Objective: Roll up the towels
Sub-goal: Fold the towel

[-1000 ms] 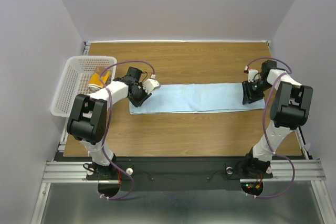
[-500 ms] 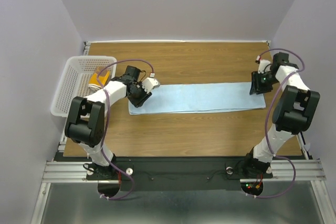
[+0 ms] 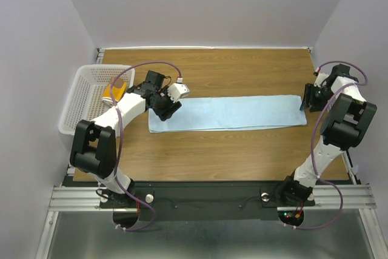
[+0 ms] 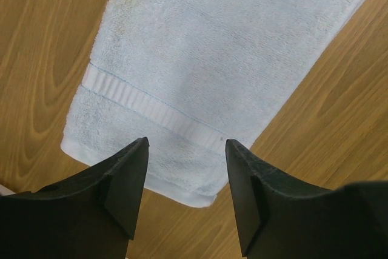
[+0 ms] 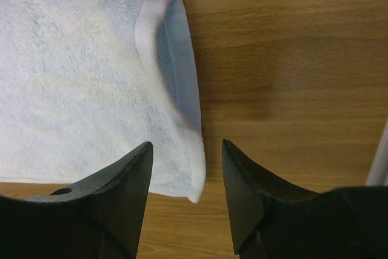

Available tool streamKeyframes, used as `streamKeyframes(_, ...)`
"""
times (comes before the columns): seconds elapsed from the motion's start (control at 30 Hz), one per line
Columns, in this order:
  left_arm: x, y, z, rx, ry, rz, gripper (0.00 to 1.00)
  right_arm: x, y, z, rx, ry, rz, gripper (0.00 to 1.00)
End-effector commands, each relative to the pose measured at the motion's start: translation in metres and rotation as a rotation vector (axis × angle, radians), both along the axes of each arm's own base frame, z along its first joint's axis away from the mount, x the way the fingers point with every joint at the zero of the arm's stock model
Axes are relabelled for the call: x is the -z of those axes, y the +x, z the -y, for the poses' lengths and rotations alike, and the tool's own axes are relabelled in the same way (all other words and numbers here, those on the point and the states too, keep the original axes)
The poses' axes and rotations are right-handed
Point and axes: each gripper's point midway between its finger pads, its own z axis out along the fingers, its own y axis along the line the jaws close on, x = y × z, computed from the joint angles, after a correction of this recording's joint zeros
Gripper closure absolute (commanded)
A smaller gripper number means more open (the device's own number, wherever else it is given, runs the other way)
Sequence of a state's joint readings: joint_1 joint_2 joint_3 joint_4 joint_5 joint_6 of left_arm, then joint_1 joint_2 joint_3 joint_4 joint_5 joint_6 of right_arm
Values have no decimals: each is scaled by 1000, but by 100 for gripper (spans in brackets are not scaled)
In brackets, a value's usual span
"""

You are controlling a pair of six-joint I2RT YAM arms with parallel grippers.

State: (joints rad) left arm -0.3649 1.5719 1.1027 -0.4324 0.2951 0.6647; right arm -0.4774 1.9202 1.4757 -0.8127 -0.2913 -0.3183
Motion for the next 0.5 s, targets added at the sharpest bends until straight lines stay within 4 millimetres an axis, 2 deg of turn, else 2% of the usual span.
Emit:
streamKeyframes(0.0,-26,-1,6,13,-37,50,35,12,-2,-2,-5,10,-33,45)
streamKeyframes(0.07,-28,-1,6,16,-37,61,35,19,-4,-5,-17,25,-45,46)
streamKeyframes(0.13,-28,-2,6,19,-40,60,35,16,1,-7,-24,41,-24,48)
streamKeyframes(0.27,-28,-2,8,17,-51,53,35,-12,26,-5,-19,57,70,50)
streamKeyframes(0.37,-25,2,13,13,-70,52,35,-40,45,-2,-21,48,154,50)
streamKeyframes(0.47,-17,8,18,0,-67,45,39,-63,61,-10,-29,105,232,52)
